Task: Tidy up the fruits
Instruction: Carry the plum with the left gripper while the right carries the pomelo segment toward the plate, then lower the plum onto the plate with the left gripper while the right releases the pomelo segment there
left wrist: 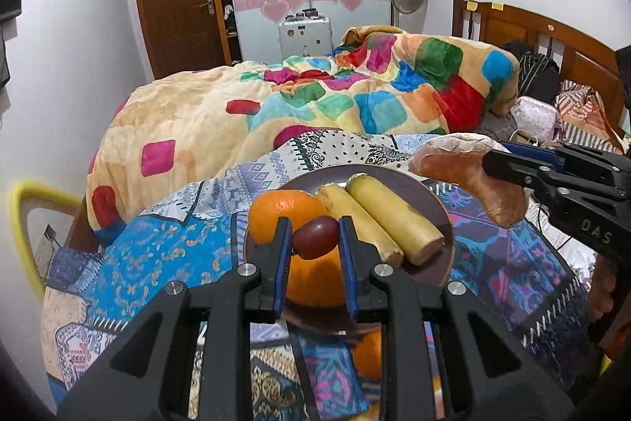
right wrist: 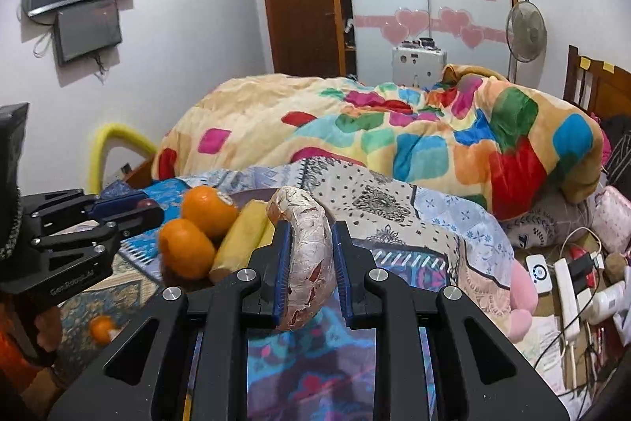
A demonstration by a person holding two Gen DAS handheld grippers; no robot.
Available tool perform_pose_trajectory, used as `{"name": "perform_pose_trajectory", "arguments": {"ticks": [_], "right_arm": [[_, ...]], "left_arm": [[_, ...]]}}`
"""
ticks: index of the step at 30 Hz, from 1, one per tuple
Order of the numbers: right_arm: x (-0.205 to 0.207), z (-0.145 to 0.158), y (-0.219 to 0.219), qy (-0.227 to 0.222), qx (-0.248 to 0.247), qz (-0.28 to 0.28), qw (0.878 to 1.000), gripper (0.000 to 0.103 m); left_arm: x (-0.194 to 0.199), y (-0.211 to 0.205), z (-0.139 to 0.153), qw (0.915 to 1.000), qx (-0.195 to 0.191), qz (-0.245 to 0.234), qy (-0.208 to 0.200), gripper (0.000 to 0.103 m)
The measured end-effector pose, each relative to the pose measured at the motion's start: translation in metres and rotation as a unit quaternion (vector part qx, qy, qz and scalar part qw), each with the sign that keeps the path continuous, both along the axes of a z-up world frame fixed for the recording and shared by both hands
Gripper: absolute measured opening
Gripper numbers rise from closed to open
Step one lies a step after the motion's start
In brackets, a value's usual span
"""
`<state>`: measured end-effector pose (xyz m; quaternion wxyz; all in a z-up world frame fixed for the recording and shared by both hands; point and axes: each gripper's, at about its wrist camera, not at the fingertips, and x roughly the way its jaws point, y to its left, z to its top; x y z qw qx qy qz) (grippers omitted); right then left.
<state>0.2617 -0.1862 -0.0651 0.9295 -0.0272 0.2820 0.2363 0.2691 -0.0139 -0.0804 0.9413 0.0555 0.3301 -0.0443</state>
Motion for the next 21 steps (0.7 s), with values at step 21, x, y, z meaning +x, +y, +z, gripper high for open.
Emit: {"name": "perform_pose_trajectory", "arguments": {"ticks": [21], "right_arm": [[0.056, -0.035, 0.03, 0.089, -0.035, -0.009, 0.995, 0.019]], "left_arm": [[0.048, -0.008, -0.024, 0.9983, 0.012, -0.004, 0.057, 0.023]]}}
